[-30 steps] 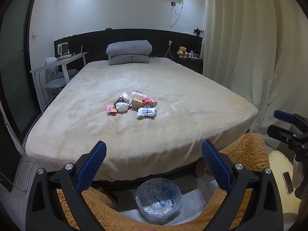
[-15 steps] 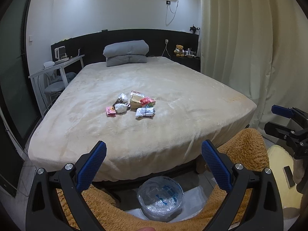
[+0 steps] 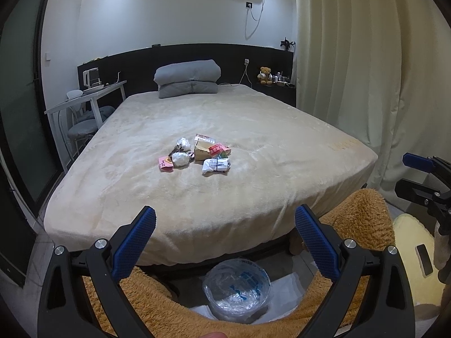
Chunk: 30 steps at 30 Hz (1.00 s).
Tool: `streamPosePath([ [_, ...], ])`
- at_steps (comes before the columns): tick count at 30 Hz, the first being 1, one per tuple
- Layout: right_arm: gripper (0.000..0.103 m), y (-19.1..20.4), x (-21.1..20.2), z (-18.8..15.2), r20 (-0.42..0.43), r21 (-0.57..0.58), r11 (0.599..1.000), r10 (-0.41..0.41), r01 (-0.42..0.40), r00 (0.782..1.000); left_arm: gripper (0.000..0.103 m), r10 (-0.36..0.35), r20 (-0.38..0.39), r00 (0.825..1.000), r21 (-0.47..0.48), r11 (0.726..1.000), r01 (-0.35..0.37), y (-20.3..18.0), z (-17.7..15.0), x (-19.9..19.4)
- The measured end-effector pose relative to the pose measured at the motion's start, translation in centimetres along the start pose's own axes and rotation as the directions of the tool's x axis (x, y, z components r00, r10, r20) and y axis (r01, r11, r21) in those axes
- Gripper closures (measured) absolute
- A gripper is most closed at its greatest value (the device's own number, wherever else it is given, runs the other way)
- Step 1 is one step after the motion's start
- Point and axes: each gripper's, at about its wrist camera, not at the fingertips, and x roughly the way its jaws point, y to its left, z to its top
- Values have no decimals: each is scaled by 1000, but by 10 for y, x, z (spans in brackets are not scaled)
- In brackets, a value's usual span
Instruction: Collect trash
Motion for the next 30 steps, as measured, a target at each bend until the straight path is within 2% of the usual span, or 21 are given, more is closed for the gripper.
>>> streamPosePath([
  [30, 4, 3, -13, 7, -4, 1, 1000, 8, -8, 1000, 6, 2, 24, 1000, 14, 1000, -3, -5, -1, -20],
])
